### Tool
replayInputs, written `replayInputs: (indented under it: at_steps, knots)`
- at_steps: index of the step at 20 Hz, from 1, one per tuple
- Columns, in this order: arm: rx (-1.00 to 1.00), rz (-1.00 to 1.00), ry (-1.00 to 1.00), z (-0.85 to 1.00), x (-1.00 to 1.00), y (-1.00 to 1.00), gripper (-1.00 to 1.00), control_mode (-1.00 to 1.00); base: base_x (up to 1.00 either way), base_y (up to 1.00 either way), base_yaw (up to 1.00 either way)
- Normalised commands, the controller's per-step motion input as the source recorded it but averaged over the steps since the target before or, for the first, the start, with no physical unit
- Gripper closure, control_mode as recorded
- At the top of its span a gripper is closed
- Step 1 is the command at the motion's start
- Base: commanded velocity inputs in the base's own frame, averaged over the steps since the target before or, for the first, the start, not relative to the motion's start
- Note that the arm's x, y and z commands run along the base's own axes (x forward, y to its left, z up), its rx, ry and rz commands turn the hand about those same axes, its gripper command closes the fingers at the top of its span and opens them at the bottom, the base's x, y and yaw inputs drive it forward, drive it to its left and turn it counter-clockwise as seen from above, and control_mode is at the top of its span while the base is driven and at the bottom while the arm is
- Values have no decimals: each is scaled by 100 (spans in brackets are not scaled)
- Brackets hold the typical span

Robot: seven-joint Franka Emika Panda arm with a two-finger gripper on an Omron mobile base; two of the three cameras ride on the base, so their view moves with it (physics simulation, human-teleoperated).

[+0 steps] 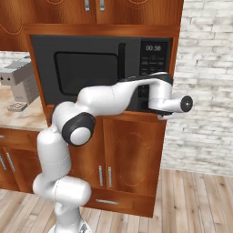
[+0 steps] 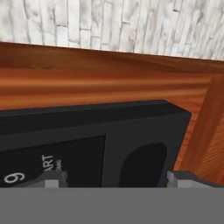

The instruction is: Transport the steak from the fridge to the microwave and turn on the microwave.

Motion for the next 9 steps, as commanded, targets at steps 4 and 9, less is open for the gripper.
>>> replayInputs:
  at_steps: [4, 9]
  knots:
    - [2, 0, 0, -12, 23, 1, -100, -100, 0, 0, 0]
    - [0, 0, 0, -6, 18, 16, -100, -100, 0, 0, 0]
